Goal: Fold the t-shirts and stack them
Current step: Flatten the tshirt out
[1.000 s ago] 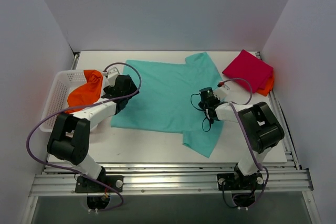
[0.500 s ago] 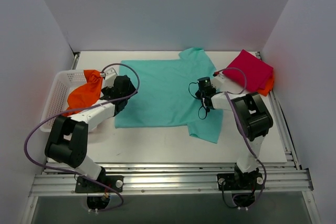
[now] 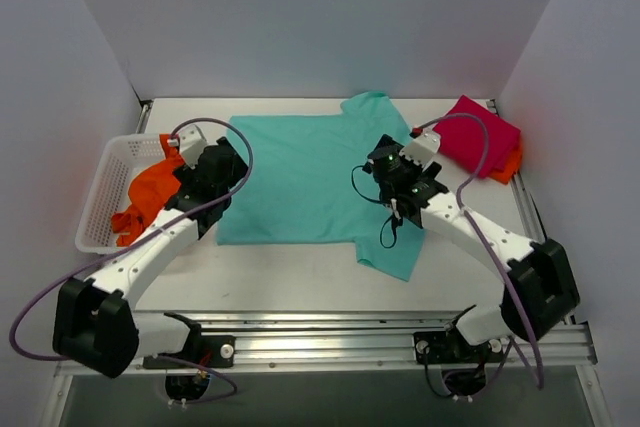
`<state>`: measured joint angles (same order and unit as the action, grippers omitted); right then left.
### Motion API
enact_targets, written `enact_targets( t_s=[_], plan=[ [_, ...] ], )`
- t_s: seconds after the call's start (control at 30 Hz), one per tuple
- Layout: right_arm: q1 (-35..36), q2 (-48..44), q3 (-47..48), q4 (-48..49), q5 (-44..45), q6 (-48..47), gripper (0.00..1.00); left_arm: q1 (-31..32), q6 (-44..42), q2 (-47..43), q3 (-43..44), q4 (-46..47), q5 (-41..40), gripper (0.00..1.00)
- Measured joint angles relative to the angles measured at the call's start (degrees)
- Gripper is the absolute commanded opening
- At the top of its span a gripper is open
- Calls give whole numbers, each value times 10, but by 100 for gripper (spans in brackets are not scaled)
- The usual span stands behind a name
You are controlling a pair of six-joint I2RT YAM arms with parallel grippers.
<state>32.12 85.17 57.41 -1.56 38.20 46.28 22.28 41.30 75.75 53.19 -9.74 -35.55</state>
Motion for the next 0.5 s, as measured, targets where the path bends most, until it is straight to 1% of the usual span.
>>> enact_targets(
  t_s=[0.07, 0.13, 0.23, 0.27, 0.33, 0.43, 0.47, 0.5],
  plan=[
    [27, -67, -10, -8, 14, -1, 100, 21, 12, -50, -5, -26, -8, 95],
    [52, -143, -44, -11, 16, -1, 100, 42, 27, -98, -24, -41, -13, 95],
    [80, -263, -124, -32, 14, 7, 100, 77, 54, -156, -69, -74, -17, 97],
    [91, -304, -155, -45, 12, 13, 100, 89, 63, -169, -84, -87, -17, 95],
    [110, -366, -201, -75, 13, 24, 100, 121, 74, -187, -116, -113, -26, 94],
    [143, -417, -235, -119, 14, 37, 99, 206, 78, -214, -159, -134, -71, 94],
    [153, -421, -236, -120, 16, 38, 100, 237, 69, -222, -172, -123, -86, 97],
    [160, -420, -236, -111, 17, 33, 100, 265, 52, -230, -189, -90, -94, 98]
  ],
)
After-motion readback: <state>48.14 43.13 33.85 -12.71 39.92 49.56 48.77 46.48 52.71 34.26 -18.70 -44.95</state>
